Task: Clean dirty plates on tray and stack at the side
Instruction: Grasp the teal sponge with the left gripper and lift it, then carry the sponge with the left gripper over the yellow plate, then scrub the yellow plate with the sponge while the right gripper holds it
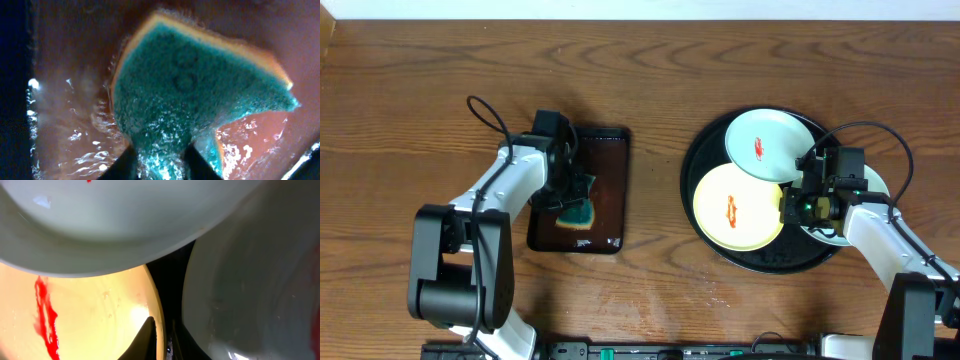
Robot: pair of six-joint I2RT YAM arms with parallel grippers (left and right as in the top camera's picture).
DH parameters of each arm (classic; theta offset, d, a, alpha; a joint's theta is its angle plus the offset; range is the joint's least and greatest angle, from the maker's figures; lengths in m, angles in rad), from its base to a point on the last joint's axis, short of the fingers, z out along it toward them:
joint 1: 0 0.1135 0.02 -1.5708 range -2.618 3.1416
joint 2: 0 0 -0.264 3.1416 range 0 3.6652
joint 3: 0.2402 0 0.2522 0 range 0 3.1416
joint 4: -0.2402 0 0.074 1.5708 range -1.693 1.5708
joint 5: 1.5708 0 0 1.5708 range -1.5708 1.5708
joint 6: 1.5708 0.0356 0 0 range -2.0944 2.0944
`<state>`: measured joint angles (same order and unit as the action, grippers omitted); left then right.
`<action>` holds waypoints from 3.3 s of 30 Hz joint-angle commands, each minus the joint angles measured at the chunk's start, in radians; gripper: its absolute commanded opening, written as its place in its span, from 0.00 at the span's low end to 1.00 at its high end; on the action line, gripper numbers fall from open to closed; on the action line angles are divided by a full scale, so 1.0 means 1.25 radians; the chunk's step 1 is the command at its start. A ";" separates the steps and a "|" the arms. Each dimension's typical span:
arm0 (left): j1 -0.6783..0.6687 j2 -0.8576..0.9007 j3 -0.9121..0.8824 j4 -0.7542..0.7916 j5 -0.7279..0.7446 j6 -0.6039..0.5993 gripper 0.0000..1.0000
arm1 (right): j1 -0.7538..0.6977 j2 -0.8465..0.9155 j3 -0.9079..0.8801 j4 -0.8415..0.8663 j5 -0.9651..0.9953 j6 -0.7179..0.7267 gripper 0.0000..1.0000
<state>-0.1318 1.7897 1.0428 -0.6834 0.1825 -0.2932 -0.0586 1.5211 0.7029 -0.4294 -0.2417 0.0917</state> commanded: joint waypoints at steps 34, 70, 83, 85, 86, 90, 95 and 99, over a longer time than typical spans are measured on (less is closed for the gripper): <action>-0.322 -0.067 0.308 -0.058 0.105 -0.116 0.07 | 0.006 0.003 -0.059 0.129 -0.121 0.010 0.31; -0.524 0.298 0.308 0.300 0.308 -0.356 0.08 | 0.007 0.045 -0.061 0.128 -0.104 0.025 0.01; -0.516 0.331 0.334 0.221 0.083 -0.241 0.07 | 0.008 0.045 -0.061 0.120 -0.104 0.025 0.01; -0.509 0.331 0.356 0.130 -0.058 -0.217 0.07 | 0.009 0.045 -0.061 0.118 -0.104 0.025 0.01; -0.506 0.331 0.369 0.092 -0.110 -0.209 0.07 | 0.010 0.045 -0.061 0.117 -0.104 0.025 0.01; -0.505 0.331 0.429 -0.052 -0.308 -0.190 0.07 | 0.009 0.045 -0.061 0.117 -0.104 0.025 0.01; -0.504 0.331 0.443 -0.090 -0.369 -0.181 0.07 | 0.009 0.045 -0.061 0.117 -0.103 0.025 0.01; -0.505 0.331 0.443 -0.058 -0.326 -0.182 0.07 | 0.009 0.045 -0.061 0.116 -0.103 0.025 0.01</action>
<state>-0.8005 2.1578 1.6176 -0.7525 -0.0639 -0.5442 -0.0586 1.5520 0.6384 -0.2729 -0.3763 0.1303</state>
